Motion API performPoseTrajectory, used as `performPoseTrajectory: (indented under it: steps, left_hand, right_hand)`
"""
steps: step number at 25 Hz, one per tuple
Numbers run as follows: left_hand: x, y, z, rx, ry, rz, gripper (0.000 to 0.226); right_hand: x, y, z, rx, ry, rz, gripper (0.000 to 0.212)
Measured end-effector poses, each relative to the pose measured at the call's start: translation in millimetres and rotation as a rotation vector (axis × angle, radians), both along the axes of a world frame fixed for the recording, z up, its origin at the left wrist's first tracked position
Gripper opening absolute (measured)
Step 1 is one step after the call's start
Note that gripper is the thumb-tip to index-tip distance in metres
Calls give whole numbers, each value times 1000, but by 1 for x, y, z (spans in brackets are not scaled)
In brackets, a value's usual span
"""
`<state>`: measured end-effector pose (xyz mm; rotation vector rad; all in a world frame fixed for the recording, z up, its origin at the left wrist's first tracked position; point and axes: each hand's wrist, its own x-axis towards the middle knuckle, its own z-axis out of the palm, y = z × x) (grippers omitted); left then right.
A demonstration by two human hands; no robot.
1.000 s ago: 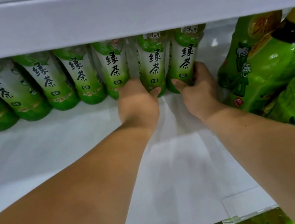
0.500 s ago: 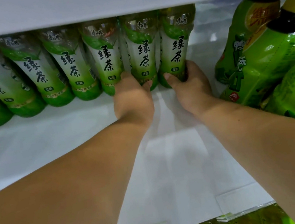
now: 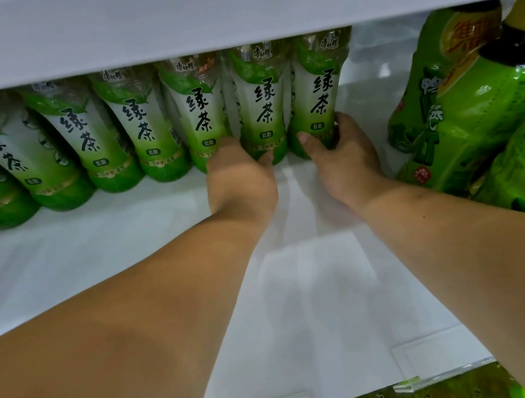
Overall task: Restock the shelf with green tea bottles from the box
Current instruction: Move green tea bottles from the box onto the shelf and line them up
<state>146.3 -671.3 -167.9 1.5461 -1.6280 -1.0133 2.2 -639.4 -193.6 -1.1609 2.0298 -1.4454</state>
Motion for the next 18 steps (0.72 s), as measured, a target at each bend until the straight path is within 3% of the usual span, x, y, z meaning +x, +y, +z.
performPoseTrajectory:
  steps: [3,5,7,12,18]
  left_hand:
    - [8,6,3,10,56,2,25]
    - [19,15,9,-41,-5,-11,20]
    - [29,27,18,-45,-45,-40,33]
    - [65,59,35,137,-44,-137,57]
    - [118,118,44,322,-1,-226,58]
  right_hand:
    - [0,4,4,44,17,-29,29]
    - [1,10,10,81,-20,-29,37]
    - [7,22,17,123,-111,-38,49]
    - [42,67,31,107,-440,-50,41]
    - [64,147,52,281,-377,3,39]
